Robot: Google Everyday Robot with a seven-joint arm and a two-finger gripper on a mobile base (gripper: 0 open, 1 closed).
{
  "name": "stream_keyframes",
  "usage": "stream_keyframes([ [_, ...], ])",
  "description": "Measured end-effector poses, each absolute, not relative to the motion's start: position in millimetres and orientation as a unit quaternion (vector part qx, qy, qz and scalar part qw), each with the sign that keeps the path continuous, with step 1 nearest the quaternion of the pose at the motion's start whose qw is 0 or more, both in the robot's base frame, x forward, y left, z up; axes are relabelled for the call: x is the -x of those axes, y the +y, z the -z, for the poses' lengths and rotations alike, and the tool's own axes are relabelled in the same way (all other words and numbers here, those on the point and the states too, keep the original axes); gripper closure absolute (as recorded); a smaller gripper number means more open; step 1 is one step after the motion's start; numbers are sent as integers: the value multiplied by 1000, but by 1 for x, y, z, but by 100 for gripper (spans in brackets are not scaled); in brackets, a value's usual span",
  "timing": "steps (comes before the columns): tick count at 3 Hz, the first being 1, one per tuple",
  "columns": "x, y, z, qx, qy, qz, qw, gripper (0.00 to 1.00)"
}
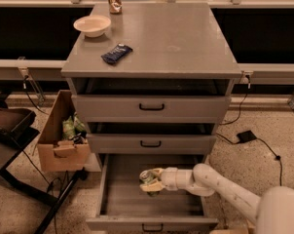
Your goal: Place green can into bottom drawer
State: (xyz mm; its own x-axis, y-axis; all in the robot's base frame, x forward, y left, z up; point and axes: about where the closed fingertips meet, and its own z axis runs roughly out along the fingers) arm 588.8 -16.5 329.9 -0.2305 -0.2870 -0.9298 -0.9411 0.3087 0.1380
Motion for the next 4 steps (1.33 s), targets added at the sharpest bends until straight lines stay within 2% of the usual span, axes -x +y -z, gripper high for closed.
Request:
stream_keyframes([
  [1, -589, 28, -260, 467, 651, -427, 421, 100],
  [2, -587, 50, -222, 476, 611, -453, 441, 100],
  [3, -612, 31, -221, 474, 617, -431, 457, 97],
  [4, -612, 31, -221, 474, 617, -431, 457, 73],
])
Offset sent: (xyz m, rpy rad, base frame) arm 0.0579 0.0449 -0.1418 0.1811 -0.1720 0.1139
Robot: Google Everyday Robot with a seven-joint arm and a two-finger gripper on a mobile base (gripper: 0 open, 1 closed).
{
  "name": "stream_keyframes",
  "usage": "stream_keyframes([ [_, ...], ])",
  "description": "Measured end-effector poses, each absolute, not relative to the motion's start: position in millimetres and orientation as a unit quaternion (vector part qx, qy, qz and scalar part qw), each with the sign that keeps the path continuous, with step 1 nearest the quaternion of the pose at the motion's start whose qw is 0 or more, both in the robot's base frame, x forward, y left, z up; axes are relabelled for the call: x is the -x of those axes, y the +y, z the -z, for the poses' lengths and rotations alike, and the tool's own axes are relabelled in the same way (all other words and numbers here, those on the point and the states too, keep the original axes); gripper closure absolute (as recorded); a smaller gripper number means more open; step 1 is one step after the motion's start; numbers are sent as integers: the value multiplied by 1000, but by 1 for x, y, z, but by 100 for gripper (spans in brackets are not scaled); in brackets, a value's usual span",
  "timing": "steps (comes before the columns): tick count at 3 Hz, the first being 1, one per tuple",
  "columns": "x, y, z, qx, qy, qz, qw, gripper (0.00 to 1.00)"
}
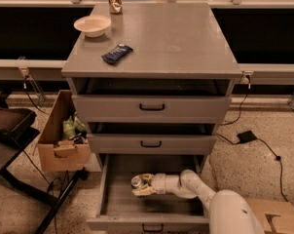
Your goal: Place green can into bottom drawer
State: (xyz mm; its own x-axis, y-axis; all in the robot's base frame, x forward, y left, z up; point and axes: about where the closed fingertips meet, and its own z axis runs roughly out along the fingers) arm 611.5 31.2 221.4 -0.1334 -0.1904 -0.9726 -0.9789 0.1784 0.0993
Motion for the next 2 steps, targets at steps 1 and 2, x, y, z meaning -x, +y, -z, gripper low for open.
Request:
stream_keyframes([
  [1, -612, 31, -221, 474, 617, -432, 457, 44],
  [2, -612, 31, -221, 474, 617, -432, 457, 19],
])
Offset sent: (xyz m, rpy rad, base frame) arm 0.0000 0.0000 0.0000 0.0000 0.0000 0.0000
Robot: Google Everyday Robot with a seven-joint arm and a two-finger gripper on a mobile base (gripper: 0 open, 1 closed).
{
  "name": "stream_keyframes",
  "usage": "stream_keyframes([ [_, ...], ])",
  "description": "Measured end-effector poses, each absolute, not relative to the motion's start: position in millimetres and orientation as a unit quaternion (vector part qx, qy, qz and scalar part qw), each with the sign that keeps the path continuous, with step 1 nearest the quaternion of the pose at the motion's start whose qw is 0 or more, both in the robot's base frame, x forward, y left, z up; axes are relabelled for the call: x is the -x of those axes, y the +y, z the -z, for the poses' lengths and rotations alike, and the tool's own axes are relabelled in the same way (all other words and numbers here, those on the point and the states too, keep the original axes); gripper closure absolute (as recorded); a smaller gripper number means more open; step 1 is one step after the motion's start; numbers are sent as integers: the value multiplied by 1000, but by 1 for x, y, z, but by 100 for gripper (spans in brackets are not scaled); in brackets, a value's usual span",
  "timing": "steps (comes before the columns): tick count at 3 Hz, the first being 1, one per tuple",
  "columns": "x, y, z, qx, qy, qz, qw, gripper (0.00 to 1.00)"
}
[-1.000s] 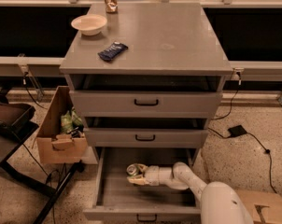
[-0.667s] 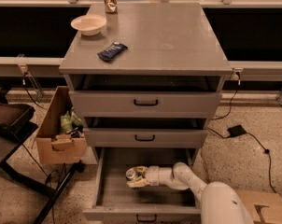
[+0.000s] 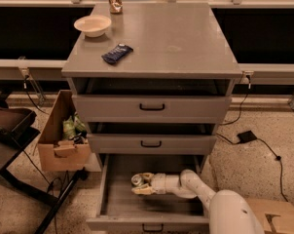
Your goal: Place green can into bottom drawer
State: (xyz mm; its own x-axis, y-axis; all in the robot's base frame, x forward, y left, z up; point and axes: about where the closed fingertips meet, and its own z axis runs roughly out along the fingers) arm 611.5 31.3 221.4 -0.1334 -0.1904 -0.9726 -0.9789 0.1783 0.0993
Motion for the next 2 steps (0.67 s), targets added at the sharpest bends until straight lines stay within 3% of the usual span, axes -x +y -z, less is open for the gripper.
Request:
stream_keyframes([
  [1, -611, 31, -221, 474, 617, -432, 457, 0],
  [2, -611, 31, -221, 474, 617, -432, 457, 0],
])
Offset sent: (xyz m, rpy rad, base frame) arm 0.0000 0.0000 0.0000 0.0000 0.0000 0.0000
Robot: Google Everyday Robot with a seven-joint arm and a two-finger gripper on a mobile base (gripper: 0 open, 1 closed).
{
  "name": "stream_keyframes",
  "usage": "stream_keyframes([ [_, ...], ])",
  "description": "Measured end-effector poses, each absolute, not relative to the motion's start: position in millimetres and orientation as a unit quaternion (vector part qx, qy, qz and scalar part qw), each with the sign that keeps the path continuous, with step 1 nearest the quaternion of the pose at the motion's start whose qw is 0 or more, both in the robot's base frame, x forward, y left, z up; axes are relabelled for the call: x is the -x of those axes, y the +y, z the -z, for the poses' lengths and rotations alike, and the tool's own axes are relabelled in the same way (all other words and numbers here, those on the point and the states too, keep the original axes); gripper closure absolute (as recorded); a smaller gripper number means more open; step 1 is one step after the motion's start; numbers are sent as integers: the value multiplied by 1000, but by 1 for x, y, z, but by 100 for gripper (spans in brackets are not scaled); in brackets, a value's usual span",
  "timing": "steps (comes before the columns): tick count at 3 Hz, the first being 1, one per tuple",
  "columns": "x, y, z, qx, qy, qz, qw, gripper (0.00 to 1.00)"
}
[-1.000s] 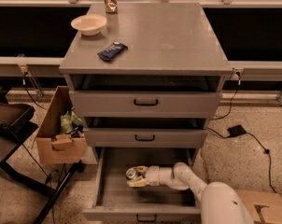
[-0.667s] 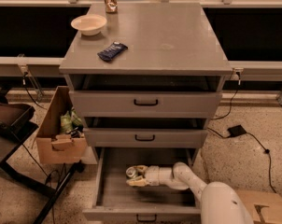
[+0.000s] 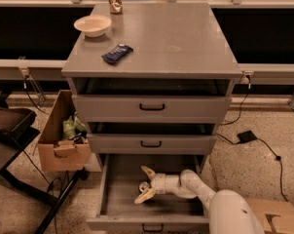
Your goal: Place green can into bottom drawer
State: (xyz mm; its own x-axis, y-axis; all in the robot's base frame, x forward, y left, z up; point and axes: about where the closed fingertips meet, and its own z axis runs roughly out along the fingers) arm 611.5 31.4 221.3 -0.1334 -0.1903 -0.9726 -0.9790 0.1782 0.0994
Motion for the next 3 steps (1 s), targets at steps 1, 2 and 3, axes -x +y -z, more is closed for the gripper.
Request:
stream_keyframes([
  [1, -610, 32, -233, 486, 619, -426, 446, 0],
  [2, -617, -12, -269, 511, 659, -368, 412, 0],
  [3, -606, -63, -304, 517, 706, -324, 359, 0],
])
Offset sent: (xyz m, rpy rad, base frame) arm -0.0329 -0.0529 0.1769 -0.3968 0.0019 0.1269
